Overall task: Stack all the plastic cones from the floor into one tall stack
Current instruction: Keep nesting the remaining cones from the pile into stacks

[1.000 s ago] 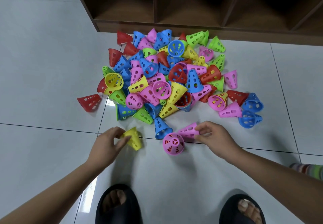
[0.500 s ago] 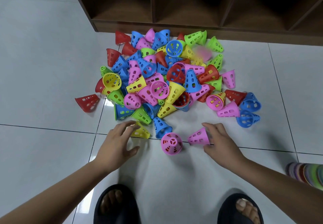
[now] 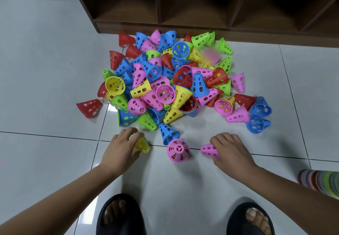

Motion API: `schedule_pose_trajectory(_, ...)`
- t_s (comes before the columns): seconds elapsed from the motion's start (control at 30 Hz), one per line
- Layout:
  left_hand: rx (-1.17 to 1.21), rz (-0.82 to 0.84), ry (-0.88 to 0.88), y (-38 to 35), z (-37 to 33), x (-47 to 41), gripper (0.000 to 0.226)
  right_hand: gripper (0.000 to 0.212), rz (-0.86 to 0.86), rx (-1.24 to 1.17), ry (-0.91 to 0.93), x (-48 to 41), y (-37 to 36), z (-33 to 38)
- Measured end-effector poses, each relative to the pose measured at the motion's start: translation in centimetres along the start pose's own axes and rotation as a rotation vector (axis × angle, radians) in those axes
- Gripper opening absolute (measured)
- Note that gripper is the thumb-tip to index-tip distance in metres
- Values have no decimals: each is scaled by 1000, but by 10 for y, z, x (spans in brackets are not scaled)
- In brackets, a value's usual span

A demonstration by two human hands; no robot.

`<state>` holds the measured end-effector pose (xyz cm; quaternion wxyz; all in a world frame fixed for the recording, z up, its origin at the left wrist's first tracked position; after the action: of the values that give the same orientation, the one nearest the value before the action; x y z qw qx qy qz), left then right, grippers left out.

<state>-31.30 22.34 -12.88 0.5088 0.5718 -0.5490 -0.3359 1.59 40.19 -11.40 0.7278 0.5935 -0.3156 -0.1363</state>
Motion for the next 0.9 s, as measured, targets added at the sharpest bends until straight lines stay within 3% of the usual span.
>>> schedule_pose_trajectory(0.1, -7, -9, 21, 2, 4, 1, 66, 30, 11, -133, -75, 0, 3, -1)
schedule_pose_trajectory(0.27, -58, 1, 52, 2, 9, 0, 76, 37, 0, -834, -347, -2, 37, 10)
schedule_pose_trajectory(0.4, -65, -4, 71, 3, 12, -1, 67, 35, -93, -1154, -276, -6, 73, 34)
schedule_pose_trajectory(0.53, -20, -60, 63, 11, 8, -1, 59, 41, -81, -1203, -194, -5, 94, 58)
schedule_pose_trajectory(0.7, 131, -91, 120, 29, -5, 1, 54, 30, -46, -1158, -106, -2, 96, 78)
schedule_pose_trajectory(0.9, 589, -153, 234, 56, -37, -2, 44, 28, -9, -1001, -31, -2, 87, 82)
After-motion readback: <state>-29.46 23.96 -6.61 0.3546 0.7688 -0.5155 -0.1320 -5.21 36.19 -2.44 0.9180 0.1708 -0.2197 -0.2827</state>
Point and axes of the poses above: each hand's wrist, its own x-axis away from the middle knuckle, its own y-axis out of the back of the hand, z = x × y, the point moved 5 cm from there along -x, towards the middle knuckle, and after that the axes turned 3 degrees about z, right-handed, at the moved point
